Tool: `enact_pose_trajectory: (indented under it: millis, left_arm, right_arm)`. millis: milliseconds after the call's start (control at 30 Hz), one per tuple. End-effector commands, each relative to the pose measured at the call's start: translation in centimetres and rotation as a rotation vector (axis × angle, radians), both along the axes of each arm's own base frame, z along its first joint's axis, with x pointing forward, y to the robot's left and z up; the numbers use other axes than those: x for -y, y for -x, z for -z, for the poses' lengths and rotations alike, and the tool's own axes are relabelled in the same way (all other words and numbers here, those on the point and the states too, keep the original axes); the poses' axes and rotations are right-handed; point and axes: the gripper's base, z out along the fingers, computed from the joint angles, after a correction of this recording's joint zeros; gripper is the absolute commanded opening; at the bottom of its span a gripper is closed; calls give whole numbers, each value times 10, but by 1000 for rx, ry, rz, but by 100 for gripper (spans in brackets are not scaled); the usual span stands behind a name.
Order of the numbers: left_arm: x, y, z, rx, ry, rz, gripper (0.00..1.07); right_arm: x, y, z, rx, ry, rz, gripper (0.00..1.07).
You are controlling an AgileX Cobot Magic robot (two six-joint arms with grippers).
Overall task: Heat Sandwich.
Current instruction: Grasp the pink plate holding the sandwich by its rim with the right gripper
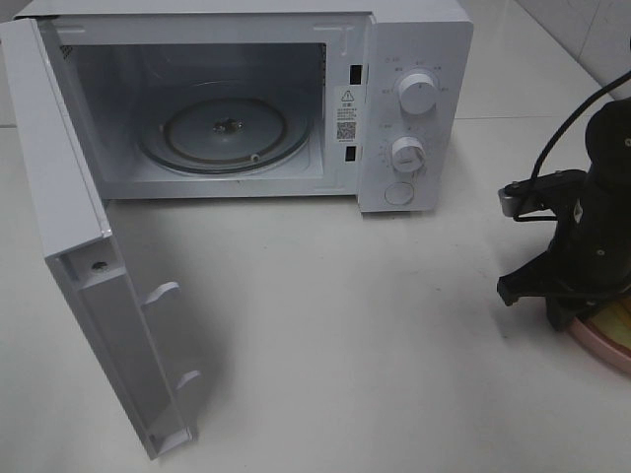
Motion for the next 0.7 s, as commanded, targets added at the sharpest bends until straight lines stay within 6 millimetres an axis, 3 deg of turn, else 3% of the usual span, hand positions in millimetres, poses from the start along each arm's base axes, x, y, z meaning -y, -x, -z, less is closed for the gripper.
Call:
enact_pose_trajectory:
  millis: [33,700]
  left_arm:
    - [0,3,1,31,2,-3,101]
    - [0,3,1,31,2,-3,101]
  right_arm:
    - [4,-1,-1,5,23,21,0]
    - [3,-1,-1,6,23,19,0]
